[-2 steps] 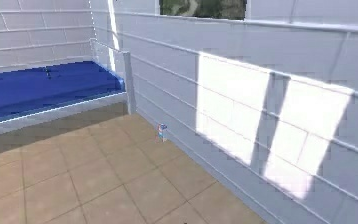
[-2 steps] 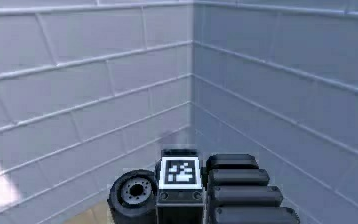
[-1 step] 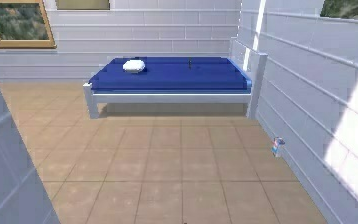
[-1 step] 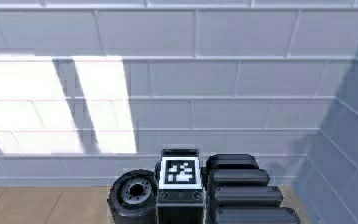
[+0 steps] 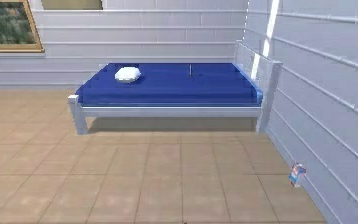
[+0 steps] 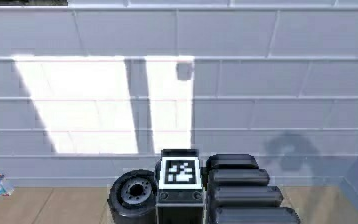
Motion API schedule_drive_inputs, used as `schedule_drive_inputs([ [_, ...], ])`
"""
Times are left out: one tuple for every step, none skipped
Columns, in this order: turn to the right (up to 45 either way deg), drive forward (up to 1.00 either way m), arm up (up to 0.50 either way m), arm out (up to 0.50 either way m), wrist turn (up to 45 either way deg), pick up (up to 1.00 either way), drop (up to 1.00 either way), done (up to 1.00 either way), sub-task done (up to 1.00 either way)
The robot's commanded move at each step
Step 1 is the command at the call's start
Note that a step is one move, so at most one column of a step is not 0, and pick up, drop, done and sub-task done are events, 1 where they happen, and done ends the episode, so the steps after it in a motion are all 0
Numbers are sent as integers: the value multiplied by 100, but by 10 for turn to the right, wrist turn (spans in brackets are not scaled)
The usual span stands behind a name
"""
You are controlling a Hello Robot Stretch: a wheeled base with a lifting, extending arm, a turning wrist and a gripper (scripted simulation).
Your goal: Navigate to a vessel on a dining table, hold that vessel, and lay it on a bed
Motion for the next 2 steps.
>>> schedule_drive_inputs([
  [0, 100, 0, 0, 0, 0, 0, 0, 0],
  [-30, 0, 0, 0, 0, 0, 0, 0, 0],
])
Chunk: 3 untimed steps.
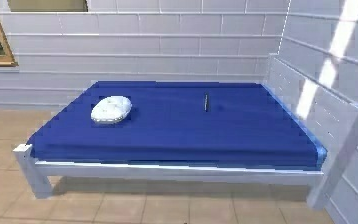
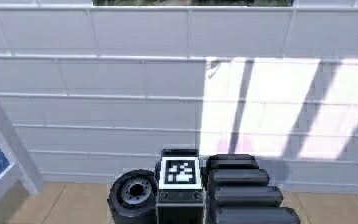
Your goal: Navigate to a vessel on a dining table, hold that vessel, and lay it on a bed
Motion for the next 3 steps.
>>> schedule_drive_inputs([
  [0, 70, 0, 0, 0, 0, 0, 0, 0],
  [-450, 0, 0, 0, 0, 0, 0, 0, 0],
  [-450, 0, 0, 0, 0, 0, 0, 0, 0],
])
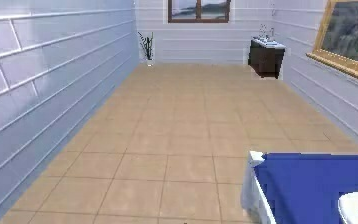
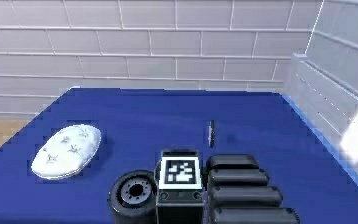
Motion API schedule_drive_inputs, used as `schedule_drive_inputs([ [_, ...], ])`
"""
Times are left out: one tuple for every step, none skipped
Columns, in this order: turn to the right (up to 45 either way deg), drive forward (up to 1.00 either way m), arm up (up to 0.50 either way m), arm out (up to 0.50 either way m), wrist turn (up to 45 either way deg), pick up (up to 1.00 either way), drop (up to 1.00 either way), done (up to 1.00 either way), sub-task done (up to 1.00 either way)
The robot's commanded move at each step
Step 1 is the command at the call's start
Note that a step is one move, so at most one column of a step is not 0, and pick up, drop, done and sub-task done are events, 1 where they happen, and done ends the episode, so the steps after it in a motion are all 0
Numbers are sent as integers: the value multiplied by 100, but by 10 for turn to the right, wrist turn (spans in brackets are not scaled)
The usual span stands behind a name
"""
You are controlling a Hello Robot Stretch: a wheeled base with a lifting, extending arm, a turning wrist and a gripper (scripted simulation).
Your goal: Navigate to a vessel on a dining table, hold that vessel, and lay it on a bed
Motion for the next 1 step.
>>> schedule_drive_inputs([
  [-450, 0, 0, 0, 0, 0, 0, 0, 0],
])
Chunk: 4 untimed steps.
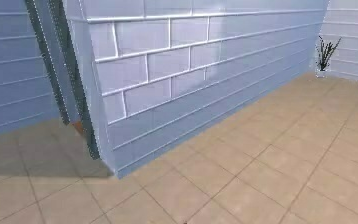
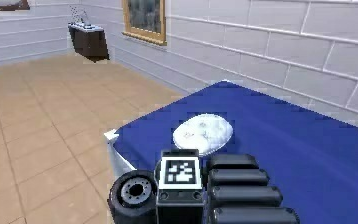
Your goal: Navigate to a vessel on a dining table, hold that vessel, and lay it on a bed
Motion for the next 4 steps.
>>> schedule_drive_inputs([
  [-360, 0, 0, 0, 0, 0, 0, 0, 0],
  [450, 0, 0, 0, 0, 0, 0, 0, 0],
  [450, 0, 0, 0, 0, 0, 0, 0, 0],
  [450, 0, 0, 0, 0, 0, 0, 0, 0],
])
